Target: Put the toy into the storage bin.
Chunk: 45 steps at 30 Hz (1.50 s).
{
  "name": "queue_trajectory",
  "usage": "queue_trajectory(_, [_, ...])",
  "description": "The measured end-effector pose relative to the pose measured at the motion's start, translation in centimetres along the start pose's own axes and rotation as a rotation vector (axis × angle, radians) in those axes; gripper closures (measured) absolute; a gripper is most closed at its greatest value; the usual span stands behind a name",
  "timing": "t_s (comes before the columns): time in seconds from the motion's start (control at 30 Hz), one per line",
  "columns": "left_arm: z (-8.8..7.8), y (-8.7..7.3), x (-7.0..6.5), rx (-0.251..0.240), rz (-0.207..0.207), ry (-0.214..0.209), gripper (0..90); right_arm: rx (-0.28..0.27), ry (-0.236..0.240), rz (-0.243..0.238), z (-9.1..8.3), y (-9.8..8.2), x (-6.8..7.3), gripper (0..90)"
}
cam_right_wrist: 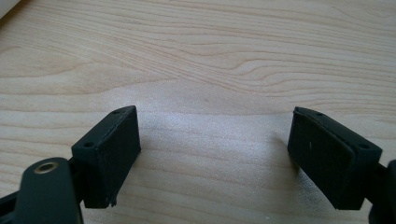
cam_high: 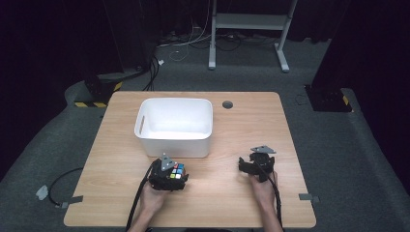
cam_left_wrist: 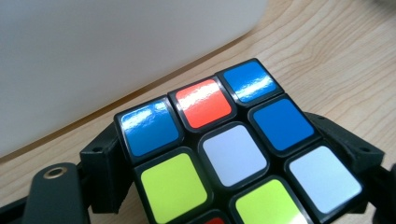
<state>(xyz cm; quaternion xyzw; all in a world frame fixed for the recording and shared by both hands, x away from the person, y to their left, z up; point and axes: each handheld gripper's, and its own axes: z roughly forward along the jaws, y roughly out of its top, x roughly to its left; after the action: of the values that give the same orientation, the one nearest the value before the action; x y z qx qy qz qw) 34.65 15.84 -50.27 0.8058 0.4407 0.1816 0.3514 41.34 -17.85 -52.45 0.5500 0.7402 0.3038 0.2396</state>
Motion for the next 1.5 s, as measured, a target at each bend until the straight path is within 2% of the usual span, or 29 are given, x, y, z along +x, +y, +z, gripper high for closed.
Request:
queue_trajectory(0.23, [0.0,0.3,0.0,0.012,0.002,-0.021,18.3,0.000,0.000,0.000,0.0,0.0,0.0,16.9])
queue_trajectory(0.5, [-0.4,0.7,0.2,0.003,-0.002,-0.046,18.3,0.000,0.000,0.000,0.0,0.0,0.0,16.9])
queue_trajectory(0.77, [-0.8,1.2,0.3,0.002,-0.004,-0.055,18.3,0.000,0.000,0.001,0.0,0.0,0.0,16.9])
queue_trajectory(1.5, [-1.3,2.5,-0.1,0.015,0.031,-0.098,18.4,0.000,0.000,0.001,0.0,0.0,0.0,16.9])
